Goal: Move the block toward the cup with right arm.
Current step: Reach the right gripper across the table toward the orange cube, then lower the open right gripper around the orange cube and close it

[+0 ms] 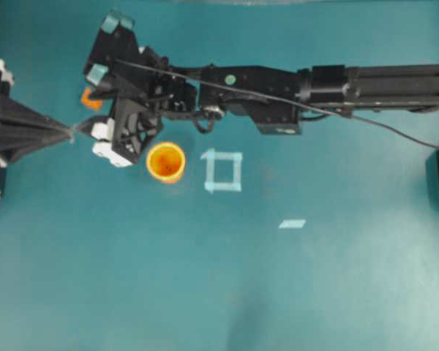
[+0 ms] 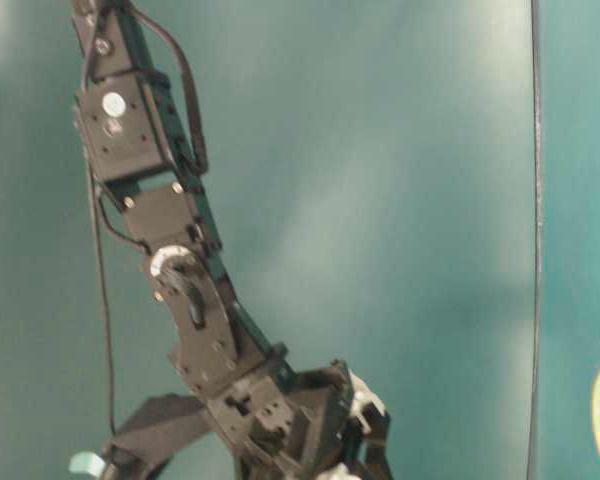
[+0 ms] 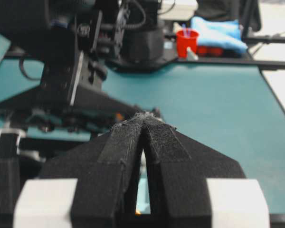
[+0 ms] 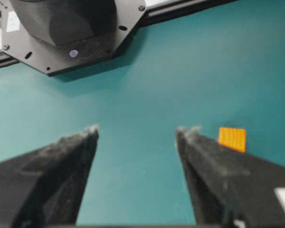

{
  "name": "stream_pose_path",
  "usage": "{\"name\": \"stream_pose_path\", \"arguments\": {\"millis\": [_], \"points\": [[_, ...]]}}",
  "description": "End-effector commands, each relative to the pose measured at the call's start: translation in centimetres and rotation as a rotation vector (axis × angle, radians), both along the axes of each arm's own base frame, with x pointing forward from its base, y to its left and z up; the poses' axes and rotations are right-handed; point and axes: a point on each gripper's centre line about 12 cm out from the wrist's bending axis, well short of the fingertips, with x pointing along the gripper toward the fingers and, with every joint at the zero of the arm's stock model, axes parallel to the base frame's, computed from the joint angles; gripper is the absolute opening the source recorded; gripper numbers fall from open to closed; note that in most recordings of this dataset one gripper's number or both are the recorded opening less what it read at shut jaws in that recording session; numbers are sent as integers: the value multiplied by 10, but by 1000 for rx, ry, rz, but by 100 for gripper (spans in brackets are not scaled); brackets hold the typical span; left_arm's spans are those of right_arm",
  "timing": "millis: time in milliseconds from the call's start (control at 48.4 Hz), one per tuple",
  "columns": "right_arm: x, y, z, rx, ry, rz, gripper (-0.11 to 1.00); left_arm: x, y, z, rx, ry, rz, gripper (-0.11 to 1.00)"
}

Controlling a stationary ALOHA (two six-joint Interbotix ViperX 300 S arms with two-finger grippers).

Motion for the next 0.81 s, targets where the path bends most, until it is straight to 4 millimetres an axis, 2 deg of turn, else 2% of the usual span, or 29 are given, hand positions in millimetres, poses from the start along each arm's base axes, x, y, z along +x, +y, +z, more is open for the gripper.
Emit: {"name": "stream_pose_path", "arguments": {"millis": [0, 785], "points": [[3, -2, 25, -12, -53, -2, 66, 2, 0, 12, -1, -35, 1, 1], [31, -45, -30, -30, -31, -60, 66, 2, 0, 13, 0, -38, 1, 1]]}}
